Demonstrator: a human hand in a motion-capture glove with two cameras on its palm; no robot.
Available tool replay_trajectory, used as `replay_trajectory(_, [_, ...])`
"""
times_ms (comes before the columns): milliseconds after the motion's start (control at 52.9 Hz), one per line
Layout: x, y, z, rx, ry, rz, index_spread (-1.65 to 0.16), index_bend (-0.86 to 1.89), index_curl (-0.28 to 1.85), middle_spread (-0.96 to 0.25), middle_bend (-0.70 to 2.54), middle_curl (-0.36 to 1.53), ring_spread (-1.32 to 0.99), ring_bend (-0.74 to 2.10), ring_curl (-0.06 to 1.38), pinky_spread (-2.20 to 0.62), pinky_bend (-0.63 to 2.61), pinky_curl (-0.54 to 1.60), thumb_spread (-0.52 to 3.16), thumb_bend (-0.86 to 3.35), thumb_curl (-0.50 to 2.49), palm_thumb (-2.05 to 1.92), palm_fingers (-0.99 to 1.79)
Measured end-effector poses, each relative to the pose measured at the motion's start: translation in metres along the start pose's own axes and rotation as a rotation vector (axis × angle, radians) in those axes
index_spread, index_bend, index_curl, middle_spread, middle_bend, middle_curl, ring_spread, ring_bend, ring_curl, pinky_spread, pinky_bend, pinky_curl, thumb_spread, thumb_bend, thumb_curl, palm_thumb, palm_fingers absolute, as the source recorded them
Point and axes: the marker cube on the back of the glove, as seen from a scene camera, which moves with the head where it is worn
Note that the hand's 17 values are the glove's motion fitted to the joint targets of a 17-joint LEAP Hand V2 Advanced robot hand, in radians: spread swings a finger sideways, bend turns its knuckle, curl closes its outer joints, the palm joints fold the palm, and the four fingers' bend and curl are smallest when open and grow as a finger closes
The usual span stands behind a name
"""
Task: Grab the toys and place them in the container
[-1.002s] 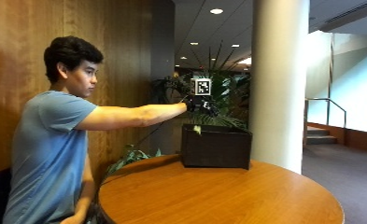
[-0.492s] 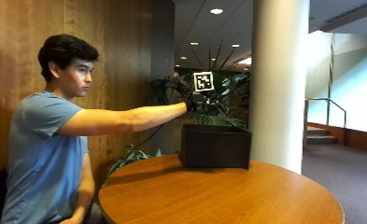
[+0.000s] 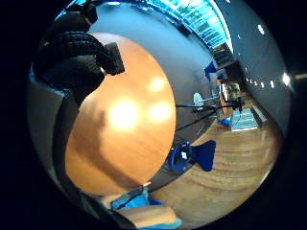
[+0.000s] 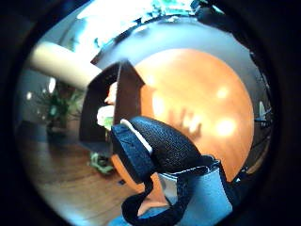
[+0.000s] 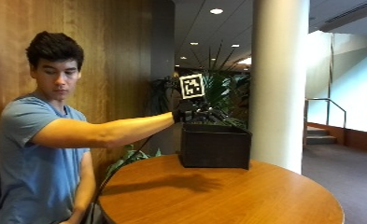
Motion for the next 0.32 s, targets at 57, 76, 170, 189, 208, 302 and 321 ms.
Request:
replay_trajectory(57, [0.010, 0.001, 0.003, 0.001, 0.023, 0.038, -0.30, 0.16, 0.25, 0.00, 0.24, 0.55, -0.11, 0.86, 0.34, -0.08, 1.14, 0.36, 1.05, -0.09, 0.10, -0.14, 0.09])
replay_trajectory(76, [0.014, 0.002, 0.004, -0.002, 0.026, 0.041, -0.30, 0.16, 0.25, 0.00, 0.24, 0.54, -0.11, 0.86, 0.34, -0.08, 1.14, 0.36, 1.04, -0.09, 0.10, -0.14, 0.09])
replay_trajectory(170, [0.022, 0.007, 0.004, -0.011, 0.002, -0.002, -0.30, 0.16, 0.26, 0.00, 0.25, 0.54, -0.11, 0.86, 0.33, -0.07, 1.14, 0.36, 1.04, -0.10, 0.10, -0.14, 0.08])
replay_trajectory(189, [0.021, 0.008, 0.003, -0.011, -0.021, -0.018, -0.30, 0.16, 0.26, 0.00, 0.25, 0.54, -0.10, 0.86, 0.33, -0.07, 1.14, 0.36, 1.04, -0.10, 0.10, -0.14, 0.09])
replay_trajectory(208, [0.020, 0.009, 0.001, -0.011, -0.051, -0.032, -0.30, 0.16, 0.26, 0.00, 0.25, 0.54, -0.11, 0.86, 0.33, -0.07, 1.14, 0.36, 1.04, -0.10, 0.10, -0.14, 0.08])
replay_trajectory(302, [0.009, 0.013, -0.007, -0.006, -0.201, -0.088, -0.30, 0.16, 0.27, 0.00, 0.26, 0.53, -0.10, 0.86, 0.33, -0.06, 1.14, 0.36, 1.04, -0.10, 0.09, -0.14, 0.08])
replay_trajectory(321, [0.008, 0.013, -0.008, -0.005, -0.217, -0.098, -0.30, 0.16, 0.27, 0.00, 0.26, 0.53, -0.10, 0.86, 0.33, -0.06, 1.14, 0.36, 1.04, -0.09, 0.09, -0.14, 0.08])
